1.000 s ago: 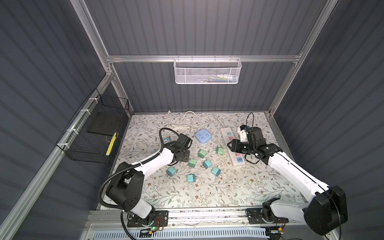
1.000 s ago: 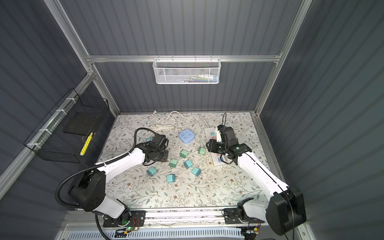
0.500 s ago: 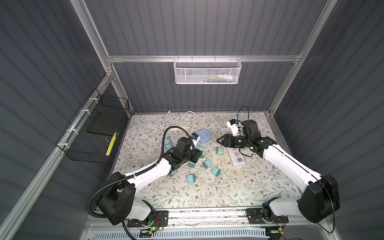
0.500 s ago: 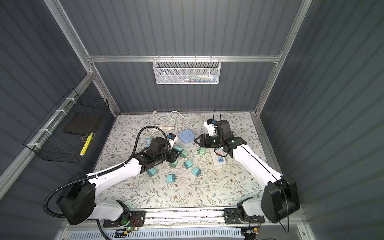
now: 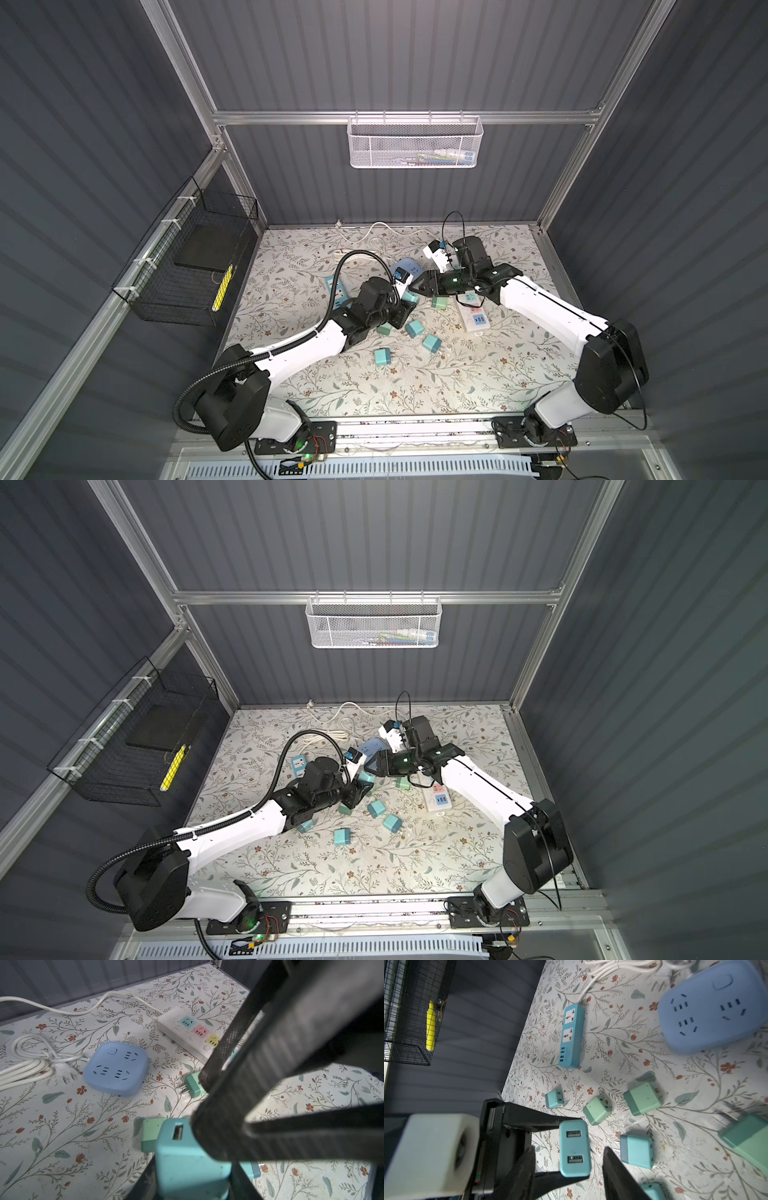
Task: Insert the plug
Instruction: 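Close right gripper on the adapter while left gripper opens and withdraws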
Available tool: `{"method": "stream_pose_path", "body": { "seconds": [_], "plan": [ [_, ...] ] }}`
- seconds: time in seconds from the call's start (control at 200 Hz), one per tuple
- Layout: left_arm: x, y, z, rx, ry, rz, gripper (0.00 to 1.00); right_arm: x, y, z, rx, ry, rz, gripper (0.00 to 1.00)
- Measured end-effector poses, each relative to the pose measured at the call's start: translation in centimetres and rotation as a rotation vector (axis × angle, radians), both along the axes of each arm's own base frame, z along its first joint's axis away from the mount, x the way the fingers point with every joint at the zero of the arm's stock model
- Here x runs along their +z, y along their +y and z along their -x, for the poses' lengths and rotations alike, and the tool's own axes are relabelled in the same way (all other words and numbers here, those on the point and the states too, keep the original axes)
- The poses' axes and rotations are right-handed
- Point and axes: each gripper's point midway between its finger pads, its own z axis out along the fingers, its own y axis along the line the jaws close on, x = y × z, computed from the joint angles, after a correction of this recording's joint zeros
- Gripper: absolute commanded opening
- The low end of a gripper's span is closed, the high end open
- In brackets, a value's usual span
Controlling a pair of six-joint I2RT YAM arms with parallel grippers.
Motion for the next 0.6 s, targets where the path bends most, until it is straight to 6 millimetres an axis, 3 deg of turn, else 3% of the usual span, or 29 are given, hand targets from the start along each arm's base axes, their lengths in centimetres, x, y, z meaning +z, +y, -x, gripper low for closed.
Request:
{"method": "stream_pose_path", "body": {
  "seconds": [0.6],
  "plan": [
    [0.4,0.0,0.0,-0.011,-0.021,-0.006,0.26,-2.5,1.7,0.8,0.038,0.066,0.019,0.41]
  ]
}}
